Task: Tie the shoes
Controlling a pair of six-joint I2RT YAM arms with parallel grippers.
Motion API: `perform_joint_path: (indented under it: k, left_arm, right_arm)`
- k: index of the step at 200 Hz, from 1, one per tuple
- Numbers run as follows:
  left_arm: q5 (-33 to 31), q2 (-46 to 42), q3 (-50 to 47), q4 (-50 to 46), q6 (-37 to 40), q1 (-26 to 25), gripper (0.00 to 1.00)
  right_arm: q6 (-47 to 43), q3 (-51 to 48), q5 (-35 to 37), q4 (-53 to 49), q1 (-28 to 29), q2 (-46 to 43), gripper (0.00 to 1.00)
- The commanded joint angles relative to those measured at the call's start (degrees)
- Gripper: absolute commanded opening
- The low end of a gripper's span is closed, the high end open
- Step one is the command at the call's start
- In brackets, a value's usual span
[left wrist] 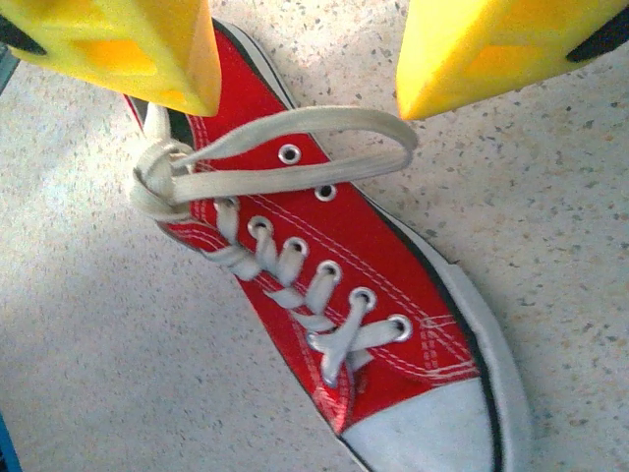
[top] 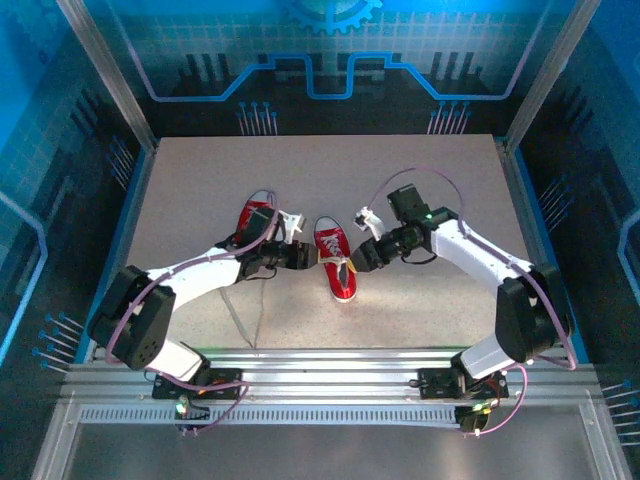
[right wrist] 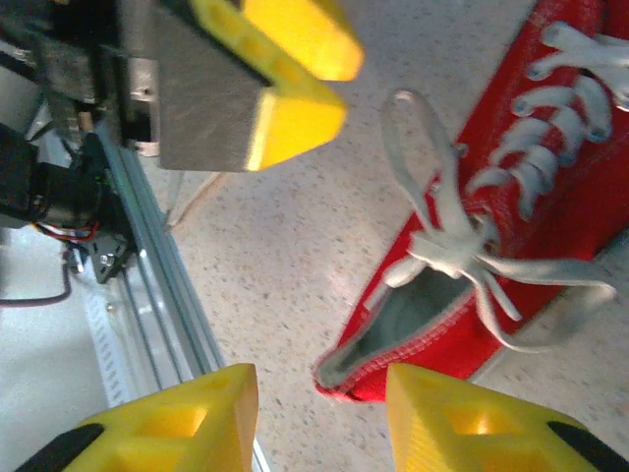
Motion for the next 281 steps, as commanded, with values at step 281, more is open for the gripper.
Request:
perform_joint_path:
  k: [281]
  left_arm:
    - [-13.81, 5.09, 6.86, -3.27, 5.56, -14.22, 0.13]
  right_arm:
    - [20.89, -4.61, -0.33, 21.33, -1.36, 11.79, 0.18]
